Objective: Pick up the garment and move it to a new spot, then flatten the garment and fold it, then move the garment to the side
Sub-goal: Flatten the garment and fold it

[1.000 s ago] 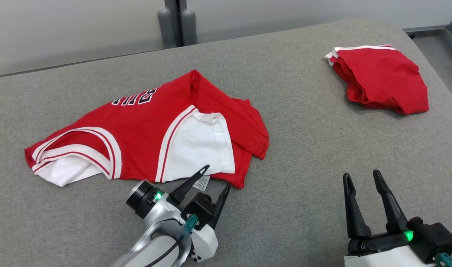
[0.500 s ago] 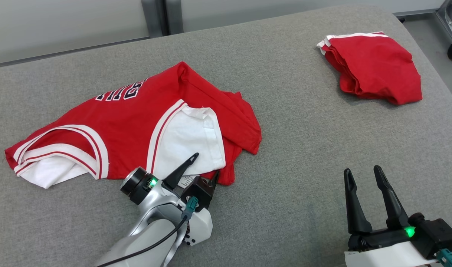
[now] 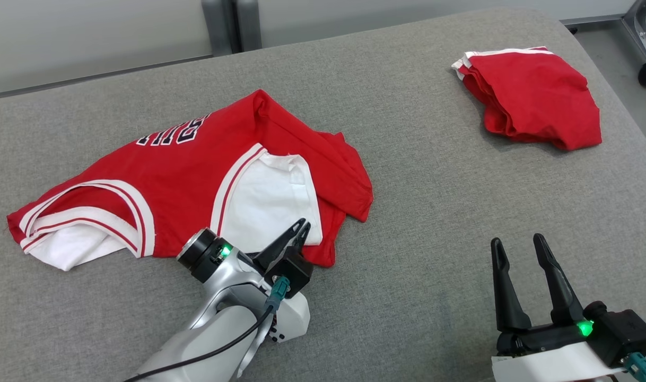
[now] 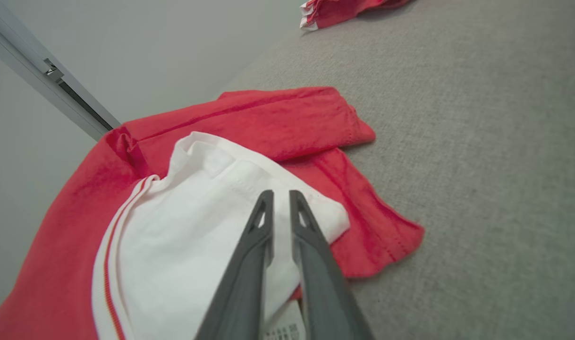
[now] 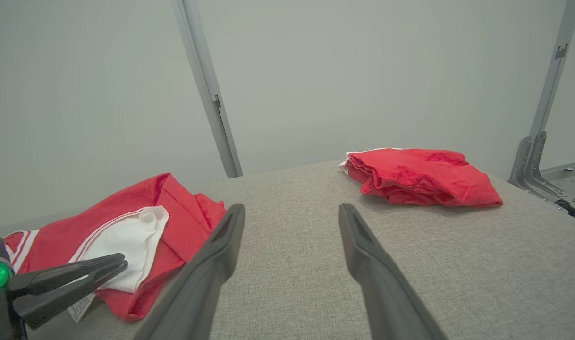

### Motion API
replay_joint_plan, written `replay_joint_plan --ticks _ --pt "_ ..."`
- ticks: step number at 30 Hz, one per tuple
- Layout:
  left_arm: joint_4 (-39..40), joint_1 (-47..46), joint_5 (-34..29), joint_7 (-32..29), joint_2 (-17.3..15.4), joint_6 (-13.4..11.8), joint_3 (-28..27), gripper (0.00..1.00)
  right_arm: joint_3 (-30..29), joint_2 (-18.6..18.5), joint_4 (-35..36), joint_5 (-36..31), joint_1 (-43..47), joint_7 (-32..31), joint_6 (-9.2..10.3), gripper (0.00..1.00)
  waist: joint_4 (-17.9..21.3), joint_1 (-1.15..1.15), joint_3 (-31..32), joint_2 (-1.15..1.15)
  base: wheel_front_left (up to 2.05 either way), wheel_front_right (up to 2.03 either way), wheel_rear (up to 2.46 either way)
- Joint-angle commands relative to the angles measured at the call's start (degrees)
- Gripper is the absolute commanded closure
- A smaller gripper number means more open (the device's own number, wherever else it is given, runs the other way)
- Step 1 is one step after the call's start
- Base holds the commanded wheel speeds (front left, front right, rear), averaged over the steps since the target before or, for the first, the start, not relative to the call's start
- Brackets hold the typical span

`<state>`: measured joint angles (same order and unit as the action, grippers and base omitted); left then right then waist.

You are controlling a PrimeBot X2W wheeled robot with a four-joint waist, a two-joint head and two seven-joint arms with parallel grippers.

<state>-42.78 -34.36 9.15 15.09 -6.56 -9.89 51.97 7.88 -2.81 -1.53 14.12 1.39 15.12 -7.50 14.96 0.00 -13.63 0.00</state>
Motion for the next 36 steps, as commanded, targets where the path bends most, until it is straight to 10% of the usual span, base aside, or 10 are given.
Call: replay_joint_plan --ticks 1,7,8,9,10,21,23,24,27,36 --pt "-0.26 -0.09 0.14 0.06 -0.37 0.10 -0.35 1.00 -0.04 -0.15 -0.23 0.20 -0.26 0.01 0.01 0.00 0.12 0.00 0.06 0.00 0.00 0.00 0.00" --pt "-0.95 1.36 1.31 0.06 0.23 2.64 0.12 1.00 -0.33 -0.15 -0.46 0.45 0.16 0.01 0.01 0.00 0.36 0.00 0.43 0.00 0.00 0.00 0.00" --pt "-1.45 1.11 1.07 0.06 0.29 2.95 0.39 0.67 -0.34 -0.15 -0.49 0.49 0.17 0.01 0.01 0.00 0.42 0.00 0.46 0.00 0.00 0.00 0.00" --pt "-2.03 0.90 0.83 0.06 0.39 3.05 0.63 0.03 -0.31 -0.15 -0.49 0.58 0.16 0.01 0.01 0.00 0.48 0.00 0.48 0.00 0.00 0.00 0.00" --pt "-2.98 0.77 0.65 0.02 0.54 3.01 1.00 0.00 -0.28 -0.15 -0.51 0.67 0.14 0.01 0.01 0.00 0.54 0.00 0.51 0.00 0.00 0.00 0.00" --pt "-8.89 -1.60 -0.07 -0.71 1.96 1.17 2.76 0.00 -0.50 -0.15 -0.32 1.41 0.23 0.01 0.01 0.00 1.12 0.00 0.31 0.00 0.00 0.00 0.00" --pt "-8.76 -1.91 0.10 -0.53 2.01 1.18 2.61 0.15 -0.52 -0.15 -0.28 1.44 0.32 0.01 0.01 0.00 1.12 0.00 0.33 0.00 0.00 0.00 0.00" --pt "-8.66 -2.17 0.15 -0.44 2.06 1.00 2.56 0.55 -0.59 -0.15 -0.25 1.46 0.42 0.01 0.01 0.00 1.10 0.00 0.37 0.00 0.00 0.00 0.00" --pt "-8.36 -2.36 0.33 -0.08 2.18 0.77 2.60 1.00 -0.64 -0.15 -0.33 1.55 0.54 0.01 0.01 0.00 0.93 0.00 0.56 0.00 0.00 0.00 0.00" --pt "-6.24 -1.65 1.89 0.16 2.72 1.23 1.79 1.00 -0.34 -0.15 -0.43 1.05 0.67 0.01 0.01 0.00 0.40 0.00 1.59 0.00 0.00 0.00 0.00"
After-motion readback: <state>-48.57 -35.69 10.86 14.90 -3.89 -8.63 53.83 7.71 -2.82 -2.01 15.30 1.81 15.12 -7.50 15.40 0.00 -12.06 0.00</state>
